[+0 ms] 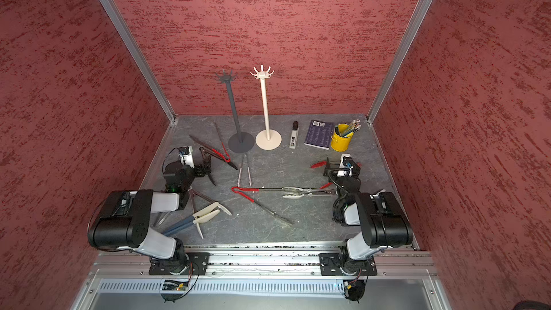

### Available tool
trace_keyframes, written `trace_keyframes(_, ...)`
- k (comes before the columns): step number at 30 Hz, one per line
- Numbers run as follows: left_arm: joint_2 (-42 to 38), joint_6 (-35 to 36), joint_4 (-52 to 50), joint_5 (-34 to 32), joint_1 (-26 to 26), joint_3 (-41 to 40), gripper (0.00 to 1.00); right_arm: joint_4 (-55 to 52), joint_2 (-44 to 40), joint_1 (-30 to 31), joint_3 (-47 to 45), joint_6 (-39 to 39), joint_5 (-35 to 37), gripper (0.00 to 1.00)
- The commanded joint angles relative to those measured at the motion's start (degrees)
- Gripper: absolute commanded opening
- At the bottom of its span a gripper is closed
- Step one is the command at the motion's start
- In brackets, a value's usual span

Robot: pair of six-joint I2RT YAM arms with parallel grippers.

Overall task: Hang food tongs on kitchen utensil racks
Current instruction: Move the rack to the center of the board.

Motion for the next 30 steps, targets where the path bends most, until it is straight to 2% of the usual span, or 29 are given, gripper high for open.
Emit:
trace_keyframes(1, 0.4, 0.5, 0.6, 0.0, -0.4, 0.7, 1.00, 1.0, -0.3, -0.5, 1.1, 0.8, -0.3, 1.00)
trace_keyframes(25, 0.2, -0.1, 0.6, 1.1, 0.2, 0.7, 1.00, -0.3, -0.3, -1.1, 1.9, 2.0, 1.1, 1.00)
trace_keyframes(27, -2.1, -0.5, -4.1, -0.5, 0.2, 2.2, 1.00, -3.0, -3.1, -1.0, 2.1, 2.1, 1.8, 1.00)
trace_keyframes(30, -7.7, -0.2, -12.9, -4.6, -1.4, 4.7, 1.00, -16.2, -11.7, -1.0, 4.8, 3.1, 3.1, 1.00)
